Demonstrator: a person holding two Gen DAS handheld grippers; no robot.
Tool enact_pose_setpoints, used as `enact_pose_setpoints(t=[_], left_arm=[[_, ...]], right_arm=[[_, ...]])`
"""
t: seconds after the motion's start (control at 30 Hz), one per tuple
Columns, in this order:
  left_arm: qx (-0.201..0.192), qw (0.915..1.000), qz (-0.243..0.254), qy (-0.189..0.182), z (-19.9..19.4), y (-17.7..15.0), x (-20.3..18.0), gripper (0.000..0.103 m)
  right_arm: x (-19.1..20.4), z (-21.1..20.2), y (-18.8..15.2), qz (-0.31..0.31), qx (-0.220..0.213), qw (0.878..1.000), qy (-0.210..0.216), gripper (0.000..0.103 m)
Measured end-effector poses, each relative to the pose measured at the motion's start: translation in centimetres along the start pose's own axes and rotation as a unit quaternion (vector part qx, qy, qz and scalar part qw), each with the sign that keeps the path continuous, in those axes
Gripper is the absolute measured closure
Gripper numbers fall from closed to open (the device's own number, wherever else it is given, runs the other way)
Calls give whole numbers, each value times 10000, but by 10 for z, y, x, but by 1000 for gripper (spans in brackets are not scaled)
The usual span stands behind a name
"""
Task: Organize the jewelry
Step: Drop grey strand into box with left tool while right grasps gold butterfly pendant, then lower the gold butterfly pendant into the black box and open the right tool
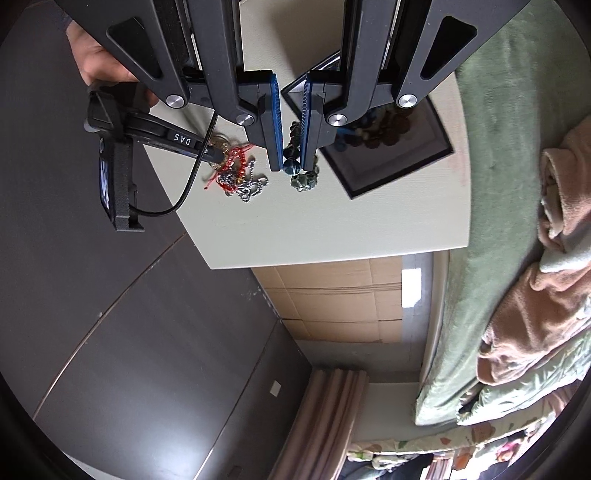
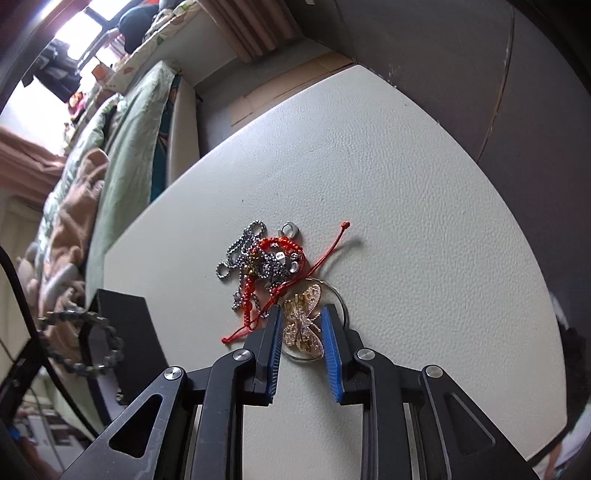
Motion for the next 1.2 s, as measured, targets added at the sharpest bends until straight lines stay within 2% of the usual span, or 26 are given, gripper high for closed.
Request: enact_pose_setpoints(t=[0.07,0.17,0.4,0.6,0.77,0.8,0.83,0.93,0.97,1.2], left_arm=[[-63,10000,-42,-13,-6,2,6,93],[-140,9998,-138,-37,-14,6,15,93],[-264,9992,-266,-105,-29,7,30,93],[-327,9988,-329,-178,-29,7,35,93],[38,9987,-461,-227,-23,-2,43,91],[63,9987,-461,-202,-23,-3,45,89],[59,9988,-455,-161,-25,-5,47,83],[-60,9983,-553,-147,-34,-5,56,49],[-162,9978,-620,-164,-40,-4,60,43],[-310,9965,-776,19,-57,-2,82,41]], right_arm=[[2,-1,-1,-124,2,9996,-252,89],[4,-5,-5,-14,41,10000,-61,89],[14,-37,-8,73,-292,9994,159,89],[39,-66,-13,-49,-600,9977,318,89],[63,-73,-10,-53,-744,9961,481,89],[67,-74,-10,-62,-763,9956,536,89],[72,-75,-10,-79,-783,9953,568,89],[86,-79,-8,-159,-878,9936,686,89],[91,-80,-7,-191,-916,9929,740,89],[129,-74,-6,-381,-956,9876,1189,89]])
Point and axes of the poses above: each gripper's, at about its wrist camera, not at the fingertips, and z roughly the way its jaws point, x to its left, y to its top, the point moved 7 cm from there along z, roughly the way its jaws point, and after that the axes turned 11 degrees about -z, right-handed, at the moved point
